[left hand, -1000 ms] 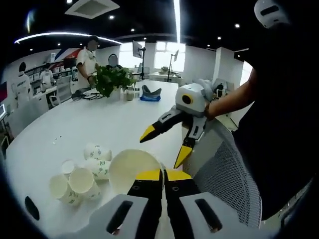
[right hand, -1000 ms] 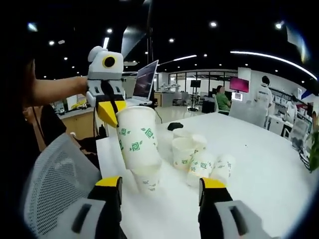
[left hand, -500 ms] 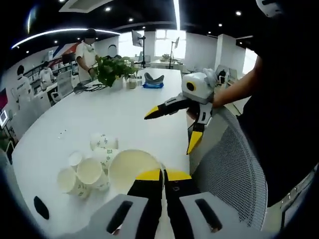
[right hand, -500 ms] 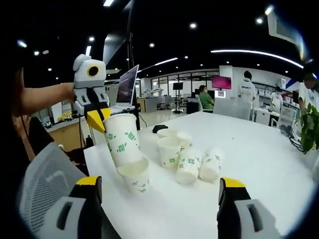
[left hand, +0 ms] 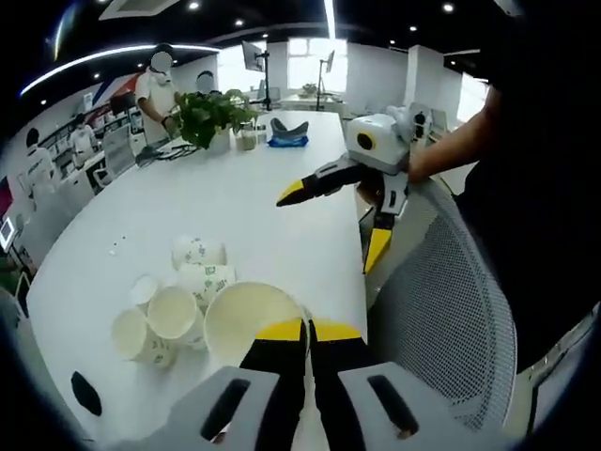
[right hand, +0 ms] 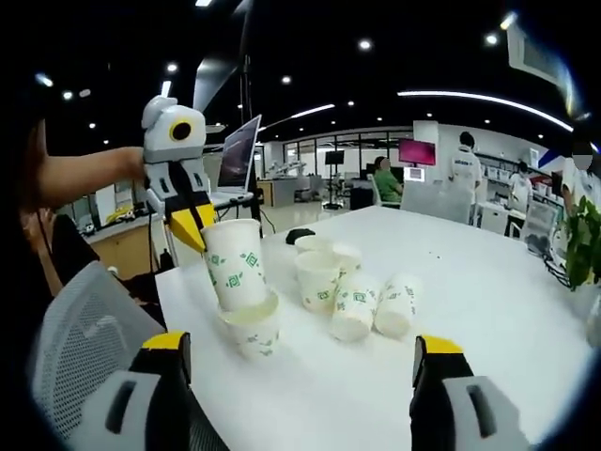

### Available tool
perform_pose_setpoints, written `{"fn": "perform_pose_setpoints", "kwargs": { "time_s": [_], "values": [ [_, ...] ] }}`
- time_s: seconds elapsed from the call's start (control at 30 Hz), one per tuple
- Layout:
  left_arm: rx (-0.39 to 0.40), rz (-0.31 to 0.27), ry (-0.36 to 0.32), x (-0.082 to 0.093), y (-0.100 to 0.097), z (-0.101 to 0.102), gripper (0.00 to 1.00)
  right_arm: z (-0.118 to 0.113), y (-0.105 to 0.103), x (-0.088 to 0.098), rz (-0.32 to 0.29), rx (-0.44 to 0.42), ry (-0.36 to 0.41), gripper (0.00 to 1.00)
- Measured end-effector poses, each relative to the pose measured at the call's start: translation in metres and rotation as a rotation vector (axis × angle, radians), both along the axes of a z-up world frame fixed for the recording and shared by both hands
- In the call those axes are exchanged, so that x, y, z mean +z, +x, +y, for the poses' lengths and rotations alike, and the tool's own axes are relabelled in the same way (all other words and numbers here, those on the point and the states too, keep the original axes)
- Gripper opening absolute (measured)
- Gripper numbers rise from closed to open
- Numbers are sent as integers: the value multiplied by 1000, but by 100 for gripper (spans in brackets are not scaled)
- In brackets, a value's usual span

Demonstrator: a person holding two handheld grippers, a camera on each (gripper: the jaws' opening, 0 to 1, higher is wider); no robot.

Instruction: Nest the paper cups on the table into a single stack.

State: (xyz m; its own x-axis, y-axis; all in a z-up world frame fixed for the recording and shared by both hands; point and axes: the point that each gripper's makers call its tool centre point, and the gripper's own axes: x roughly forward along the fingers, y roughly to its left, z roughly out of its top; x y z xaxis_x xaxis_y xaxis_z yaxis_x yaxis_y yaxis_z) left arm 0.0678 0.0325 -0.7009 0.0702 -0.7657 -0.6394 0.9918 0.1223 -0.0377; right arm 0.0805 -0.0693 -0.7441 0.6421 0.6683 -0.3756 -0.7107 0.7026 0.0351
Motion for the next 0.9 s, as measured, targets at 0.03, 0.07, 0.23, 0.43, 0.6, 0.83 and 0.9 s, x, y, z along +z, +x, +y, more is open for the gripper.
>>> {"fn": "perform_pose_setpoints", "kwargs": {
  "time_s": [0.03, 0.07, 0.23, 0.43, 0.6, 0.83, 0.9],
  "values": [
    [-1, -1, 5, -1, 0, 0, 0, 0, 0, 0, 2, -1, 1, 100],
    [-3, -2, 9, -2, -1, -1, 0, 0, 0, 0, 4, -1, 1, 99],
    [-16, 1, 22, -6, -1, -5, 0, 0, 0, 0, 4, -5, 0, 99],
    [-28, 4, 47, -14, 0, -9, 0, -1, 0, -1, 8, -7, 1, 98],
    [-46, -3, 70, -21, 0, -10, 0, -3, 1, 0, 9, -14, 6, 97],
    [-49, 17, 64, -25, 2, -12, 0, -4, 2, -3, 18, -15, -3, 96],
    [-47, 29, 54, -27, 3, -14, 0, -4, 1, -3, 19, -14, -3, 96]
  ]
}}
